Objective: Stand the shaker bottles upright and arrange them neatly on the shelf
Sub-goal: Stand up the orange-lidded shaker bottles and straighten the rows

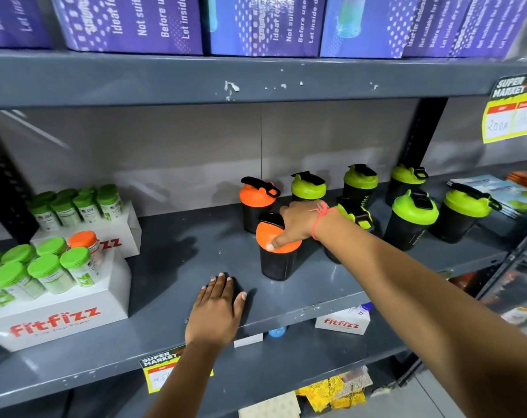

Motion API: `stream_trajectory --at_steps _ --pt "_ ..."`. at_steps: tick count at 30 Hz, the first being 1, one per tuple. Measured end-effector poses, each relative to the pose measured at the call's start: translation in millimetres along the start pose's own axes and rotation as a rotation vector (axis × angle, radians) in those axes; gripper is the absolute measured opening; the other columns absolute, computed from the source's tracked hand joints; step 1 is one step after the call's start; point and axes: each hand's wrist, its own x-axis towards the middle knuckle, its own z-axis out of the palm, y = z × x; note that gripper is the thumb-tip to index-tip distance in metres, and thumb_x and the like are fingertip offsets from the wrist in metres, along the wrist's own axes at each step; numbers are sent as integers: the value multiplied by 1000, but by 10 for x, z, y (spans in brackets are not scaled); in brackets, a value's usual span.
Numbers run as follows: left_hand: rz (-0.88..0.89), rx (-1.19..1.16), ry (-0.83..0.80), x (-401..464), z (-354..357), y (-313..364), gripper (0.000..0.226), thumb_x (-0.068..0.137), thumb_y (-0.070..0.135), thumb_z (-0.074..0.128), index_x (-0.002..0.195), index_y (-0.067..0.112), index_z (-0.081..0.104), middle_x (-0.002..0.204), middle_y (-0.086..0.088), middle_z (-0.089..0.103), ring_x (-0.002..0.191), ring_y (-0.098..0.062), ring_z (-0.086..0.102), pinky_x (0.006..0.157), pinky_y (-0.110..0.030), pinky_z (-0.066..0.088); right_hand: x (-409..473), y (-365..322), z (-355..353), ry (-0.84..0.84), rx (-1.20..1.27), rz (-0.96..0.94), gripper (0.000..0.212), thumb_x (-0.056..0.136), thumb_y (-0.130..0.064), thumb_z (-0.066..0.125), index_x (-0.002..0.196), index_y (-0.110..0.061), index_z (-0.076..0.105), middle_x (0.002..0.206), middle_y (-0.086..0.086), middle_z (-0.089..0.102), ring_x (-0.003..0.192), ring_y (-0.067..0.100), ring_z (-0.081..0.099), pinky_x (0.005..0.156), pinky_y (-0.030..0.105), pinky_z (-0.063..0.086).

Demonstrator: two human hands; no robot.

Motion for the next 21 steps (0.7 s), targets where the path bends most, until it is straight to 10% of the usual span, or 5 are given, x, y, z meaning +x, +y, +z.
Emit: stream_trajectory --at_steps 5,8,10,21 --pt "0 2 5 10 14 -13 53 97 43 24 141 14 24 155 -5 20 143 -19 13 117 -31 7 16 -6 -66 -130 188 -69 96 71 -36 75 146 -15 19 145 13 41 127 35 45 105 46 43" --pt "0 4 8 18 22 -12 53 97 43 24 141 14 25 154 -5 21 143 -19 14 117 -31 8 60 57 20 -23 319 99 32 84 -18 65 77 7 47 75 12 52 65 19 52 57 18 49" --pt "4 9 15 20 26 -12 52 97 42 25 141 14 26 154 -6 22 143 -20 15 117 -32 9 49 -22 35 27 293 79 53 79 -32 69 54 -13 26 52 3 28 49 23 32 48 21 32" --pt "-6 8 6 14 40 -22 53 97 43 24 141 14 24 154 -6 21 143 -19 14 117 -32 8 101 -154 100 135 167 91 74 69 -58 66 119 -5 50 104 14 66 72 31 49 63 32 42"
